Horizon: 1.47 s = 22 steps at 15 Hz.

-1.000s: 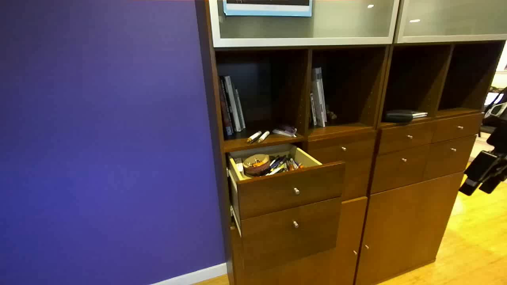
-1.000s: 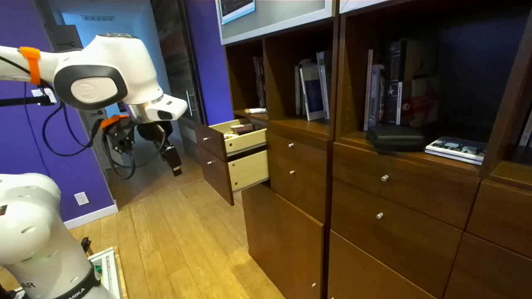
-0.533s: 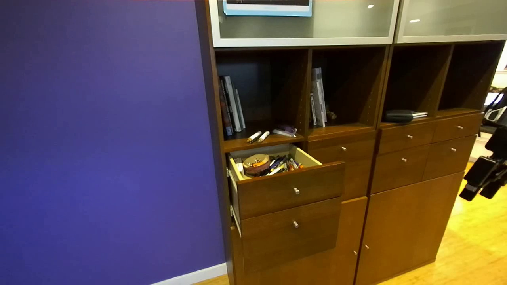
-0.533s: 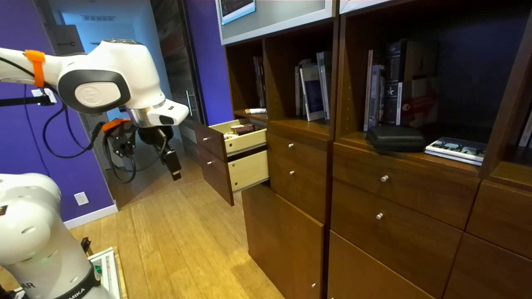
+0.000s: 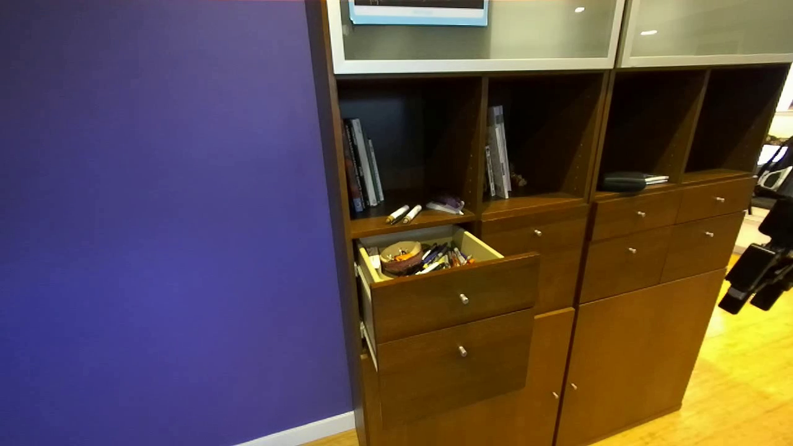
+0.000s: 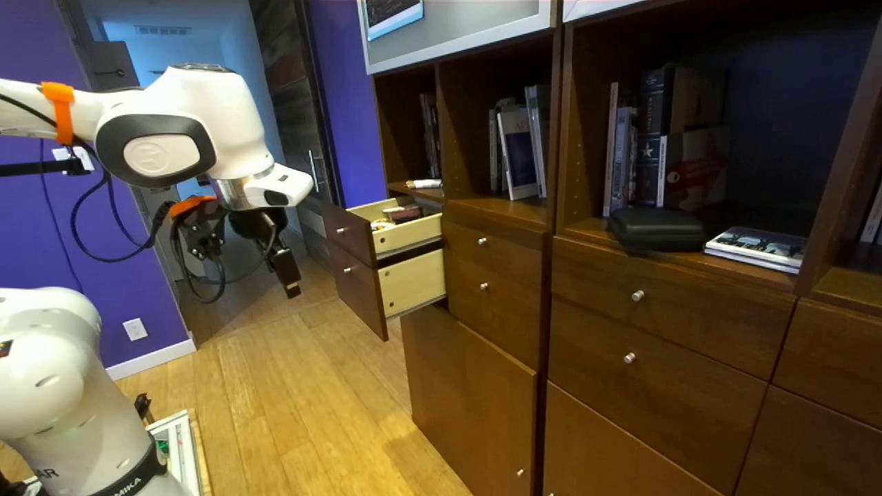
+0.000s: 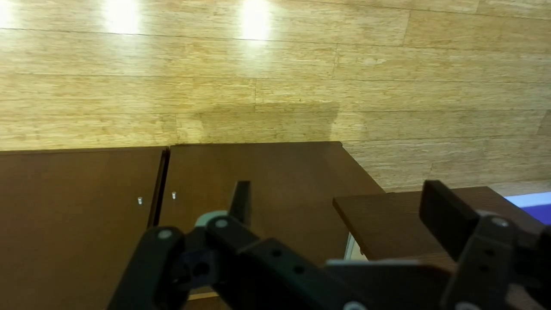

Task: Close the bottom drawer

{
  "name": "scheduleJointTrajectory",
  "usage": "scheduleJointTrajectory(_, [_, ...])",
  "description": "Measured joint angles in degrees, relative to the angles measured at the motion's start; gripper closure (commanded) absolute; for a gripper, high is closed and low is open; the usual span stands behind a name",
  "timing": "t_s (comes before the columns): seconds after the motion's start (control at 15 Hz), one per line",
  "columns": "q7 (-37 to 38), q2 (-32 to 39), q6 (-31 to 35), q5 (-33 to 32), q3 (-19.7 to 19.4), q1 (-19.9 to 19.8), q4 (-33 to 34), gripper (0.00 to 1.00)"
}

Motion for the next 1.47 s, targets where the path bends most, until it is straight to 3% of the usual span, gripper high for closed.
scheduleJointTrajectory(0.2, [-2.40,1.82,1.02,2.91,-1.51,0.80,0.69,0.00])
scheduleJointTrajectory(0.33, [-5.57,5.15,4.09,7.94,-3.52,3.62,0.76,0.00])
scheduleJointTrajectory(0.8, [-18.44,24.19,16.39,33.16,-8.98,14.69,1.17,0.00])
scheduleJointTrajectory(0.93, [-25.58,29.86,17.19,42.11,-10.89,16.71,2.31,0.28])
scheduleJointTrajectory(1.2, [-41.86,40.41,14.74,59.59,-17.84,22.43,5.74,0.56])
scheduleJointTrajectory(1.27, [-45.79,43.28,12.04,63.81,-17.33,21.67,6.87,0.64])
scheduleJointTrajectory(1.47, [-54.24,52.64,4.05,74.42,-10.10,14.78,11.09,0.84])
